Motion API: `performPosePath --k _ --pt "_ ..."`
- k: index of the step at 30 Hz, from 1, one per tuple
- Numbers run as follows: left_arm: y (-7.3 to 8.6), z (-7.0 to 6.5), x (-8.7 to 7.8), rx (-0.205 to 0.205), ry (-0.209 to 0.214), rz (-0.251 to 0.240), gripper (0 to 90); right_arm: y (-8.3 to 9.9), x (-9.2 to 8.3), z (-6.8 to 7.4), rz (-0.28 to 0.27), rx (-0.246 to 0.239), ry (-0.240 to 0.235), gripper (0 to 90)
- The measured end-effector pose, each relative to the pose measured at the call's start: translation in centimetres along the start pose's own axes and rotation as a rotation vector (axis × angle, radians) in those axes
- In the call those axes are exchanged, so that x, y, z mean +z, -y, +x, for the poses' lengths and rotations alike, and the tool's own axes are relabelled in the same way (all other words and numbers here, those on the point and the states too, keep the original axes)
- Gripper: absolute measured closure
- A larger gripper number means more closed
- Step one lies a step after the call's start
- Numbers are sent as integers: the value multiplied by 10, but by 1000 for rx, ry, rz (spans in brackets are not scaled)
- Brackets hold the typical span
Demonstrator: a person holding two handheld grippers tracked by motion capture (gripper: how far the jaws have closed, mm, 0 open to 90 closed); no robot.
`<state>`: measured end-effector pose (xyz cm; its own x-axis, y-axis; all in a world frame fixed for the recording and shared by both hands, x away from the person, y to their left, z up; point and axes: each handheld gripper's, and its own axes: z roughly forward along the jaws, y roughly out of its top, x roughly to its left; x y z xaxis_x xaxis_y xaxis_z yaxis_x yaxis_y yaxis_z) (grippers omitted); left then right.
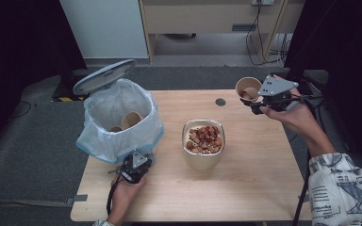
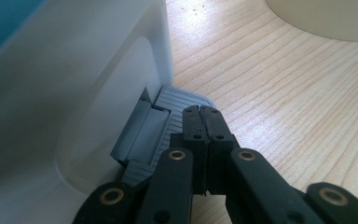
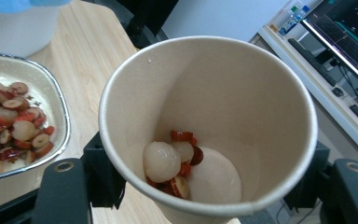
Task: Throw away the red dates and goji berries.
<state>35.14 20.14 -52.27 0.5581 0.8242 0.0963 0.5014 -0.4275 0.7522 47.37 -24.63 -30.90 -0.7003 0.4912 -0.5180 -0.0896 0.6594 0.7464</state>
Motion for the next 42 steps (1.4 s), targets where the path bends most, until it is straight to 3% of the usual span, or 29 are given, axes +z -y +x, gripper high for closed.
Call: performPosePath --k 10,22,42 --pt "0 0 0 0 0 0 886 3 1 -2 -17 51 -31 304" --pt "0 0 0 2 0 0 886 14 4 -8 -26 193 -70 301" --pt "0 0 0 2 1 0 885 22 9 -13 -14 336 -135 298"
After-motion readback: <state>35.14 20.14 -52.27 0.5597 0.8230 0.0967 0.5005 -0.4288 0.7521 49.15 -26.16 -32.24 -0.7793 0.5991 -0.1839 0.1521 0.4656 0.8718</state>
